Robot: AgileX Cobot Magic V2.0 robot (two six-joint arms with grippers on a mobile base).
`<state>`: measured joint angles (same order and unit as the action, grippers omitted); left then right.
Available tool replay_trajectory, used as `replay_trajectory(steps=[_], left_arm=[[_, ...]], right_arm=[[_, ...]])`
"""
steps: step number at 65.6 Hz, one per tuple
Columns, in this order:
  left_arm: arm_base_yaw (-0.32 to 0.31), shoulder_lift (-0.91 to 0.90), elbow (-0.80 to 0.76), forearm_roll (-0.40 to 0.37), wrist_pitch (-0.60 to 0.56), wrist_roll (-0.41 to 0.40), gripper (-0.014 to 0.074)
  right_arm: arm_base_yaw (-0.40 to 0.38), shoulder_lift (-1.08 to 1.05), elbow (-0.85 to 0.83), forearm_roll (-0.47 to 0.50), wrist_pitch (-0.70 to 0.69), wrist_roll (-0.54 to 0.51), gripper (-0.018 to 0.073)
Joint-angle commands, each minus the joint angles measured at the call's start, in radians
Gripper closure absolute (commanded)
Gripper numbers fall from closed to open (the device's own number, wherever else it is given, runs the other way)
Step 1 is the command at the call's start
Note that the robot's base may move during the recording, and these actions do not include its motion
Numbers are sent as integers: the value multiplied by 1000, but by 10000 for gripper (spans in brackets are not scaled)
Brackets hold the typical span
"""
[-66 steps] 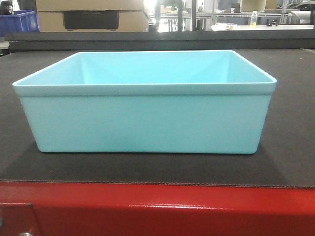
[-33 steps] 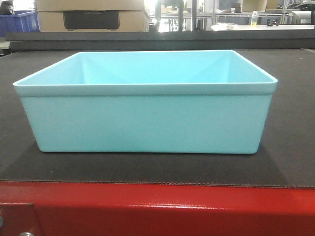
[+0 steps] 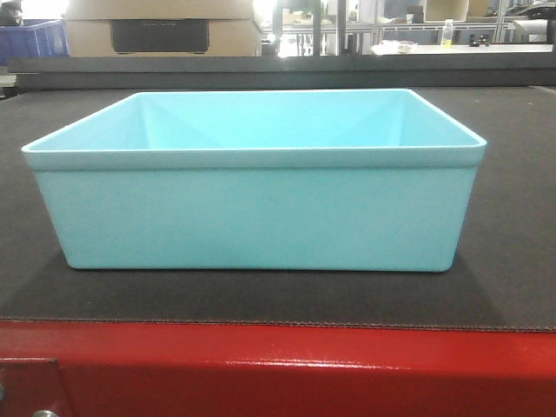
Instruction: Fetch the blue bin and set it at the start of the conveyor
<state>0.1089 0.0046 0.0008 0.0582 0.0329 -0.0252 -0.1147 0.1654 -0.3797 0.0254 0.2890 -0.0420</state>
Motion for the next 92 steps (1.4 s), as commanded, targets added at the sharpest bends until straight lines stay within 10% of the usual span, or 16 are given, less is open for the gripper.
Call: replay_trajectory(steps=[1, 22, 92], left_arm=[[-3, -5, -1, -6, -22, 6, 707], [-3, -5, -1, -6, -22, 6, 707], [-3, -5, -1, -6, -22, 6, 707]], right_arm=[[-47, -26, 63, 9, -93, -2, 721], [-94, -165, 380, 41, -238, -2, 721], [-94, -165, 380, 41, -219, -2, 721]])
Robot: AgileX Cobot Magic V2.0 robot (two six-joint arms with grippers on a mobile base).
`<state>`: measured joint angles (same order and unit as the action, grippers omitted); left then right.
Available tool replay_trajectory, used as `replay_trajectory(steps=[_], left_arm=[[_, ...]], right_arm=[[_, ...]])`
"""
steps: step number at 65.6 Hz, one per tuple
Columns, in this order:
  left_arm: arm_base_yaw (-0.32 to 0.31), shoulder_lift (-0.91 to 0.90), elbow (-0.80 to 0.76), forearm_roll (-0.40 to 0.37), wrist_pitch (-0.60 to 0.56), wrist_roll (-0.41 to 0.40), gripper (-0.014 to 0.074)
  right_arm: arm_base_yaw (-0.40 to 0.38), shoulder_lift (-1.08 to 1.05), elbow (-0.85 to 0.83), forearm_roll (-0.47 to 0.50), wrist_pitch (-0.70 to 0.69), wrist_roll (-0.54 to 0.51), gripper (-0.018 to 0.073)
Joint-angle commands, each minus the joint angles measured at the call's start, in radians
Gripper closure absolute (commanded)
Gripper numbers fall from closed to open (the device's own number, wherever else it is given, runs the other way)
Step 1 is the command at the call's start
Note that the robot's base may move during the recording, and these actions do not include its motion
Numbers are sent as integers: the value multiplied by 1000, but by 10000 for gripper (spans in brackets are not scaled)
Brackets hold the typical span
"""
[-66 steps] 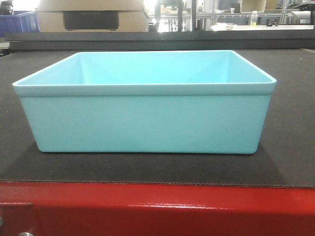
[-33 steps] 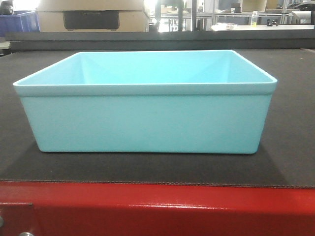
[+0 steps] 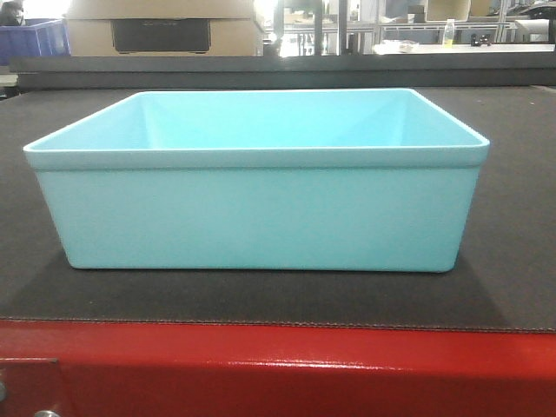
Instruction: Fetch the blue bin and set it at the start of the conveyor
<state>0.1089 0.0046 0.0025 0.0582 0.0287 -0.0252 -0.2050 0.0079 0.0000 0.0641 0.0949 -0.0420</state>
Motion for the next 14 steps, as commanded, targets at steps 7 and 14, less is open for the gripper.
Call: replay_trajectory(steps=[7, 14], left_arm=[[-3, -5, -3, -6, -17, 6, 707], [-3, -5, -3, -6, -17, 6, 707]], right_arm=[[-3, -8, 0, 2, -25, -2, 721], [-3, -8, 0, 2, -25, -2, 721]])
